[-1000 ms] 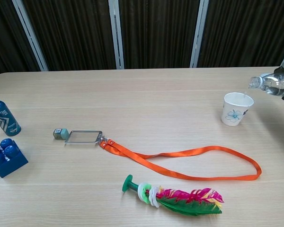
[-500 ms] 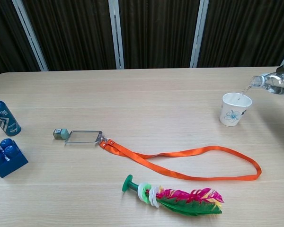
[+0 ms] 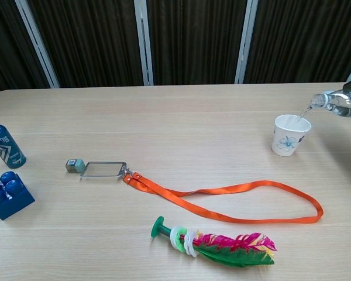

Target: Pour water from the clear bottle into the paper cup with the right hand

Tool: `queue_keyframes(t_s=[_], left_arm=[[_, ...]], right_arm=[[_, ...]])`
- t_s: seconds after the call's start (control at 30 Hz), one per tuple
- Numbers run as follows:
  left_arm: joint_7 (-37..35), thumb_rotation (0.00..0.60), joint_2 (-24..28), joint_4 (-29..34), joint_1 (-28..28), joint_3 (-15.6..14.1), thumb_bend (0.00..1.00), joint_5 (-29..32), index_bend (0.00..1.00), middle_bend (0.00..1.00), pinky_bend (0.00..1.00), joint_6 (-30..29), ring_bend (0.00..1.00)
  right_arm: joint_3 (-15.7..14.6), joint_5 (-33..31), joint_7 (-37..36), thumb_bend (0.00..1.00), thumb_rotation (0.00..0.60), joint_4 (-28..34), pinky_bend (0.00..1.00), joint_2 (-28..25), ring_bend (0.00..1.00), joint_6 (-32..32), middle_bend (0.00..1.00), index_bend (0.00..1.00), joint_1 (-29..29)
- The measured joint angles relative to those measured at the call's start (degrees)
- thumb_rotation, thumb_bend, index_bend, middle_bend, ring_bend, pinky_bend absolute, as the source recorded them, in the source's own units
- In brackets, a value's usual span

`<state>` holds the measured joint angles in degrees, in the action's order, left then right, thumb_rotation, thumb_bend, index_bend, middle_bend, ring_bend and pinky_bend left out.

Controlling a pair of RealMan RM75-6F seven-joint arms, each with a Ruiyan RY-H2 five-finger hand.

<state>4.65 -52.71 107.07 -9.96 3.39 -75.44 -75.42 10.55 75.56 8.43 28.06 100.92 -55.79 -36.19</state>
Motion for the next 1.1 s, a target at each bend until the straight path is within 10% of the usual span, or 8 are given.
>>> queue_keyframes(t_s=[0.77, 1.1], left_arm=[[0.1, 0.6, 0.0, 0.2, 0.0, -0.1, 0.04, -0.1, 0.0, 0.0, 0.0, -0.1, 0.0], [-1.0, 0.6, 0.6, 0.6, 0.4, -0.4, 0.04, -1.4, 0.0, 0.0, 0.0, -0.6, 0.0]], right_arm=[[4.4, -3.9, -8.5, 0.4, 0.6, 8.0, 0.5, -3.0, 0.57, 1.0, 0.6, 0.49, 0.5], [6.7, -4.2, -20.6, 0.4, 0.6, 28.6, 0.5, -12.8, 0.57, -0.1, 0.6, 0.49, 3.0]])
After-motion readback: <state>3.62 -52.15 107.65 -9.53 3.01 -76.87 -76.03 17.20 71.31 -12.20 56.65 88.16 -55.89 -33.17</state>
